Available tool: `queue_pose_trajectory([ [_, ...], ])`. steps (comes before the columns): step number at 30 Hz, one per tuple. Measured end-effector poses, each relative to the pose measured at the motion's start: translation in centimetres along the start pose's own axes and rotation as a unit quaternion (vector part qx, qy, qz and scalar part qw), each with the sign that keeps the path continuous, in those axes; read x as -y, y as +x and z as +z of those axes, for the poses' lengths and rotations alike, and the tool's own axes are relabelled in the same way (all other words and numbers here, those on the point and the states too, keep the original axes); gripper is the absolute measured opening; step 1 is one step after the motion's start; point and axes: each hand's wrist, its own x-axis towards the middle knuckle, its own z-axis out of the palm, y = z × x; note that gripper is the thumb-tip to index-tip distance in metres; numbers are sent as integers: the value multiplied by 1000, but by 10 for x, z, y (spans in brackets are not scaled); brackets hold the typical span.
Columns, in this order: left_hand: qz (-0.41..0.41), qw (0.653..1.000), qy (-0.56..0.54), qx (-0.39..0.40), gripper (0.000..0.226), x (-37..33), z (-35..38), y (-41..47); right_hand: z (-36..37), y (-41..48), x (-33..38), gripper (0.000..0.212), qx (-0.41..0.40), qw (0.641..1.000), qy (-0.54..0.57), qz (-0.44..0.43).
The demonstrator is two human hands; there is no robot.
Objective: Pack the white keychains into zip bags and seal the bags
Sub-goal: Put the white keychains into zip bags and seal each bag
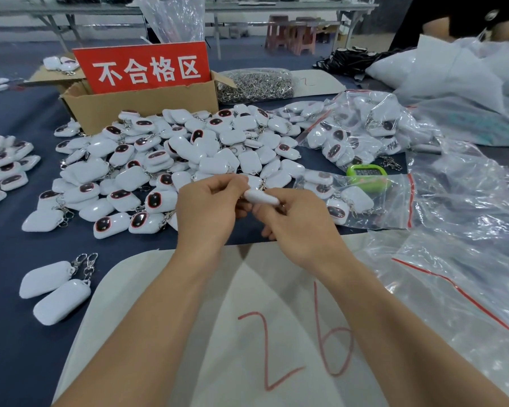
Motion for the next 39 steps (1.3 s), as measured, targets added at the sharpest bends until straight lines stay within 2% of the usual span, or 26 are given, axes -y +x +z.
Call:
queue_pose_trajectory([
  [3, 3, 996, -12, 88, 16, -2, 5, -6, -3, 4, -2, 27, -2, 1000, 8, 26],
  [5, 29, 994, -5, 103, 13, -3, 7, -8, -4, 5, -4, 30, 7, 999, 16, 29],
  [11, 44, 996, -20, 76, 12, -4, 7, -8, -4, 6, -3, 34, -3, 1000, 13, 20],
  [14, 57, 996, -15, 65, 16, -5, 8, -9, -6, 5, 0, 32, -40, 999, -10, 16],
  [16, 65, 997, 3, 43, 18, -3, 7, -9, -7, 5, -1, 20, -87, 996, 5, 2],
  [17, 66, 997, 25, 29, 17, -2, 7, -8, -7, 5, 1, 6, -102, 994, 39, -6],
  [18, 64, 997, 49, 19, 14, -1, 7, -8, -6, 3, 2, 12, -111, 992, 67, -14],
  [19, 59, 996, 70, 12, 10, -1, 7, -9, -5, 1, 2, 26, -103, 991, 78, -27],
  [21, 47, 995, 88, 7, 9, -2, 7, -10, -1, -3, 2, 39, -62, 995, 53, -60],
  [23, 33, 996, 83, 16, 11, -1, 6, -9, 1, -5, 3, 38, -32, 996, 42, -69],
  [26, 9, 998, 21, 62, 17, -3, 8, -9, -4, 0, 2, 17, -40, 997, 51, -43],
  [30, 33, 996, 1, 87, 21, -5, 7, -10, -12, 2, 3, 32, -21, 981, 188, 38],
  [32, 34, 995, 0, 96, 22, -5, 8, -10, -15, 2, 2, 32, -14, 981, 187, 51],
  [34, 37, 994, 19, 96, 18, -2, 11, -11, -21, 4, 2, 33, -42, 990, 124, 54],
  [37, 73, 988, 116, 69, 19, 4, 13, -13, -42, 7, 0, 25, -143, 986, 67, 59],
  [39, 113, 972, 189, 81, 21, 7, 16, -20, -62, 9, -2, 16, -225, 972, 10, 70],
])
